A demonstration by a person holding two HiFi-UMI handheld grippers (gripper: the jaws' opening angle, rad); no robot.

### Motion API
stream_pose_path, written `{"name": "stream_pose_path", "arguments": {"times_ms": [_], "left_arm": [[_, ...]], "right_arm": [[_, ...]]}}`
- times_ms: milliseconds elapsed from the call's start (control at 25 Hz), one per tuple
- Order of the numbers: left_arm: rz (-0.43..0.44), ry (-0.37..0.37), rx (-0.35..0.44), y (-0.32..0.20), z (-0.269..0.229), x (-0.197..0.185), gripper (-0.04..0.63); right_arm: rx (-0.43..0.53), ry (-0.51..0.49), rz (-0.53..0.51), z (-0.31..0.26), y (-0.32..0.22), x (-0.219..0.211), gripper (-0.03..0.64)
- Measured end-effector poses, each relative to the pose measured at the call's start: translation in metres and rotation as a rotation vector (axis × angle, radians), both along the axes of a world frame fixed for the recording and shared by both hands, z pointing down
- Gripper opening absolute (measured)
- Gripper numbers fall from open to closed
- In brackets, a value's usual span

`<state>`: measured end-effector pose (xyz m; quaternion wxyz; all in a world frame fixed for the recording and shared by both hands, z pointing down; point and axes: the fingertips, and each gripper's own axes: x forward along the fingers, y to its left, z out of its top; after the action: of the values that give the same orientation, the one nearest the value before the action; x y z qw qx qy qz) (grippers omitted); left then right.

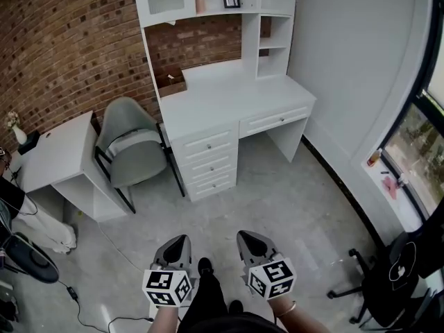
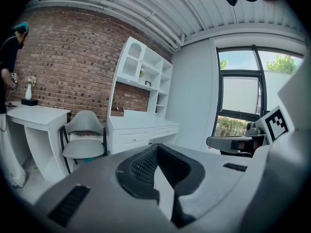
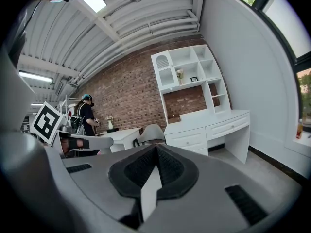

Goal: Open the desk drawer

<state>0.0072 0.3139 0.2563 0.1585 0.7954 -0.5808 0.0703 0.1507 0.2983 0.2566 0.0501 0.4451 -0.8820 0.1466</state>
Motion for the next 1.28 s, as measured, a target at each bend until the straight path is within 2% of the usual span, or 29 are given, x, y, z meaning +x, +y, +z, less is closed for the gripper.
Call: {"name": "stream_pose_path", "arguments": {"times_ms": [680,960,1280], "left_arm": [[0.058,0.033,-0.028,-0.218,0.021,-0.09,0.009],[0.085,0.049,-0.058,-0.263,0.032,-0.11,0.009],[0.102,0.049,-0.099,-0.304,0.052,-0.11,0.009]], "right_arm": [[-0.067,0.013,0.054,0.024,-0.211,-0.103,0.005],[-0.105,0.04,0.084,0.037,-0.258,-0.122,0.005],[-0.152,0.056,0.099,0.06,-0.302,-0.124,0.005]]}}
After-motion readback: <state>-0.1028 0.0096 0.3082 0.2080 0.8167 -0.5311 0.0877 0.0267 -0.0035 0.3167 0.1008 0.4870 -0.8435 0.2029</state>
